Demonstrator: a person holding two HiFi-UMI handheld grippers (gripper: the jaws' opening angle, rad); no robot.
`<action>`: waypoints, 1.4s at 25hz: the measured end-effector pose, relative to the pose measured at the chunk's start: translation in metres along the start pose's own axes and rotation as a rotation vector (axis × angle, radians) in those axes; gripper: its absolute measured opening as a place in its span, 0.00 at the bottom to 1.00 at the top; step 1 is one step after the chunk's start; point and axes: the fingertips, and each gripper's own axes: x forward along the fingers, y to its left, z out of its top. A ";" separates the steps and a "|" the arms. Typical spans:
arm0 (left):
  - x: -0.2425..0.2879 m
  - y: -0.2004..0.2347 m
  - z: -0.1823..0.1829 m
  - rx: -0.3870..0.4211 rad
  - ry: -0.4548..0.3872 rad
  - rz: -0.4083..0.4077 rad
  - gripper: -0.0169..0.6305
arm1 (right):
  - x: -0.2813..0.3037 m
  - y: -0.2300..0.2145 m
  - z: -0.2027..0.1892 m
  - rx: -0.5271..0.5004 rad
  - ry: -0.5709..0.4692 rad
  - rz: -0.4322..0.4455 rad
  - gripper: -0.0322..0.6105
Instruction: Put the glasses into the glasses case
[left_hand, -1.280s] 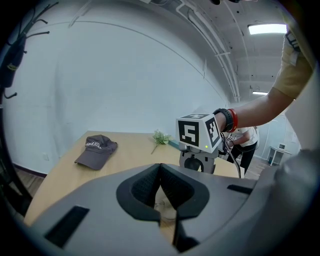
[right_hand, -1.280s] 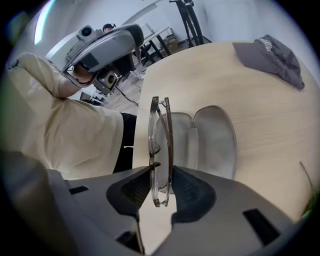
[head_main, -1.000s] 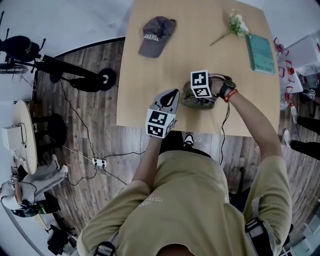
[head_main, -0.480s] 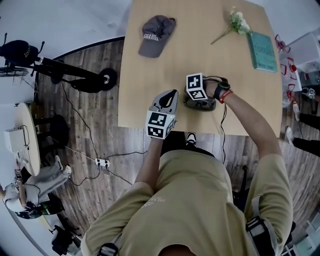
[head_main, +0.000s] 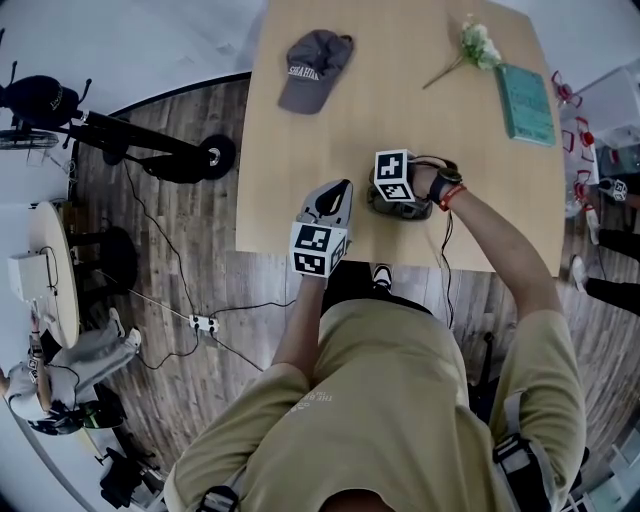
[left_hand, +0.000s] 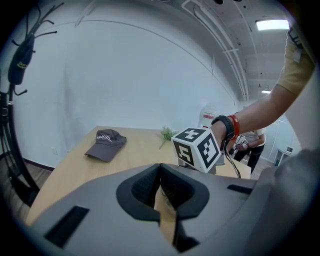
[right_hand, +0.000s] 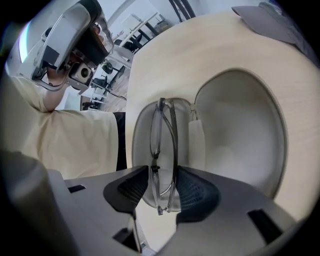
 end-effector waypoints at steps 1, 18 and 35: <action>0.000 -0.001 0.001 -0.001 -0.003 0.001 0.06 | -0.001 0.000 -0.002 0.006 0.002 -0.006 0.35; -0.002 -0.015 0.021 0.028 -0.019 -0.003 0.06 | -0.032 0.017 -0.014 0.009 -0.110 -0.074 0.68; -0.018 -0.042 0.061 0.084 -0.071 -0.025 0.06 | -0.125 0.048 -0.042 0.174 -0.609 -0.359 0.61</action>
